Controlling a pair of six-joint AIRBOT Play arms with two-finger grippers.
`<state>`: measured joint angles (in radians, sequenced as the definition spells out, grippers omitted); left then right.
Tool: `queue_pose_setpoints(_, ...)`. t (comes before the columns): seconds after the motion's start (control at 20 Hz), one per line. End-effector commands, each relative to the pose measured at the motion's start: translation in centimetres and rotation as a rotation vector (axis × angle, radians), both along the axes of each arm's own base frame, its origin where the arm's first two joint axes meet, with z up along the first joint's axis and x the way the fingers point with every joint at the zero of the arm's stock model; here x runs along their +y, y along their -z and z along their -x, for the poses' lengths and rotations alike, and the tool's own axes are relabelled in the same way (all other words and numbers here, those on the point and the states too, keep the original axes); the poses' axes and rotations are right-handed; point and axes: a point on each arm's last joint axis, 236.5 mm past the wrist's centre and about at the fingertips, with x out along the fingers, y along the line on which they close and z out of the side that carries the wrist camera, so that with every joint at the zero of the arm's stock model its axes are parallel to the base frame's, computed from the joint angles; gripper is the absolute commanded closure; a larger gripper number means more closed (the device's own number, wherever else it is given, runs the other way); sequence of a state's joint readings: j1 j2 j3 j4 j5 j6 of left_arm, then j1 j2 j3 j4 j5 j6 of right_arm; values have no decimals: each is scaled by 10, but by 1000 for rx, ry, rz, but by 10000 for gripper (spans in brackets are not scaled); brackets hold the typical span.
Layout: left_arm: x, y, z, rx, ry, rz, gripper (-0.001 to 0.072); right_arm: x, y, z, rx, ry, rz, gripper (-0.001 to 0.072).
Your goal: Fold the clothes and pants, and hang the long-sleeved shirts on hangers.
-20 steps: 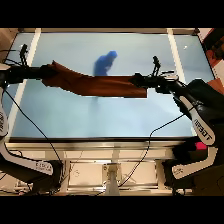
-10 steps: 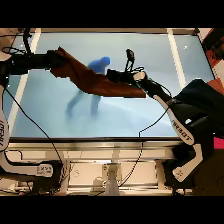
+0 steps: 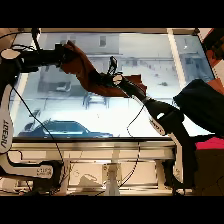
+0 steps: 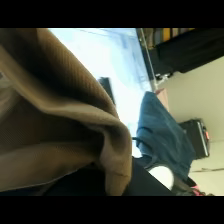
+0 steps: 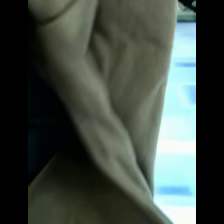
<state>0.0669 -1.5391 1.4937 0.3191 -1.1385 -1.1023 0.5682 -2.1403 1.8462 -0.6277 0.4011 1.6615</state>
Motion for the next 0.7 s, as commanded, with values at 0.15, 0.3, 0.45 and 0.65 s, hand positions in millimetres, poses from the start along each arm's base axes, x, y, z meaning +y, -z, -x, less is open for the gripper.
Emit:
queue_pose_setpoints(0.15, -32, 19, -16, 36, -41, 15, 693, -3, 15, 4, 67, -71, 33, 701)
queue_pose_setpoints(0.3, -32, 24, -34, 30, -117, 15, 693, -64, 36, 22, 147, -228, 252, 701)
queue_pose_setpoints(0.45, -51, 30, -35, 28, -113, 9, 693, -158, 28, 20, 134, -307, 546, 700)
queue_pose_setpoints(0.65, -98, 42, -34, 42, -124, 15, 694, -267, -40, 11, 79, -266, 772, 699)
